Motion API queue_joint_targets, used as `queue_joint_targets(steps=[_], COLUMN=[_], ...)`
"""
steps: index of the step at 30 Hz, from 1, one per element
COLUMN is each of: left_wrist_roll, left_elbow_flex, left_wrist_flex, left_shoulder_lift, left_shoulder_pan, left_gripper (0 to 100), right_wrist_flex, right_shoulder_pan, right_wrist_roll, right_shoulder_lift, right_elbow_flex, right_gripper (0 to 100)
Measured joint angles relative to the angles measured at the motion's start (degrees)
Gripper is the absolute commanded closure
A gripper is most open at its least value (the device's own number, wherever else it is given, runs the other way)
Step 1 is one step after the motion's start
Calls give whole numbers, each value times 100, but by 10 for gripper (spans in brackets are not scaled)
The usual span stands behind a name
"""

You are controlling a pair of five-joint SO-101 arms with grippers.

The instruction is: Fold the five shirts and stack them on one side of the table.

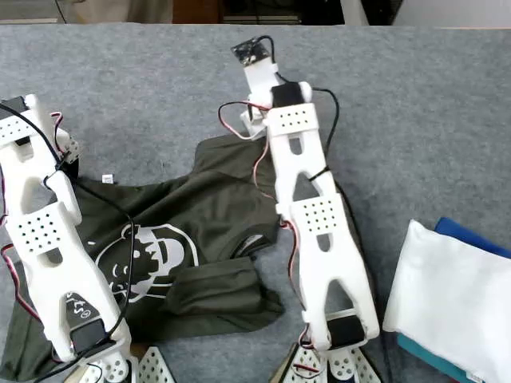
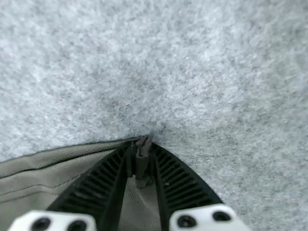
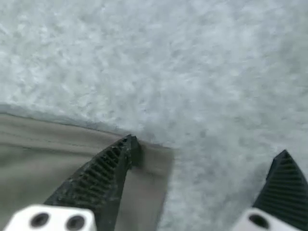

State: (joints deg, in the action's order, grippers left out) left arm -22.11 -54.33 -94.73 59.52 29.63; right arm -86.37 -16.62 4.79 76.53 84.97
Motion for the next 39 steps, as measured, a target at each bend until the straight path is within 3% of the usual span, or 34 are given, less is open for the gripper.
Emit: queue_joint_targets(steps=[8, 15, 18, 25, 29, 39], left_wrist_roll=[0, 0, 0, 0, 0, 0], left_elbow_flex=[0, 0, 0, 0, 0, 0], left_wrist_flex=[0, 0, 0, 0, 0, 0], left_shoulder_lift=[0, 0, 0, 0, 0, 0], left_shoulder_pan=[0, 0, 0, 0, 0, 0], left_gripper=[981, 981, 981, 981, 981, 981], right_wrist_flex=[-695, -554, -510, -352, -264, -255], right_shoulder_pan=[-9, 0, 0, 18, 53, 44], right_wrist_roll=[-211, -211, -211, -211, -211, -211], right_shoulder_lift=[0, -18, -18, -18, -18, -18], right_elbow_flex=[9, -290, -325, -334, -334, -334], right_gripper=[584, 589, 672, 997, 961, 995])
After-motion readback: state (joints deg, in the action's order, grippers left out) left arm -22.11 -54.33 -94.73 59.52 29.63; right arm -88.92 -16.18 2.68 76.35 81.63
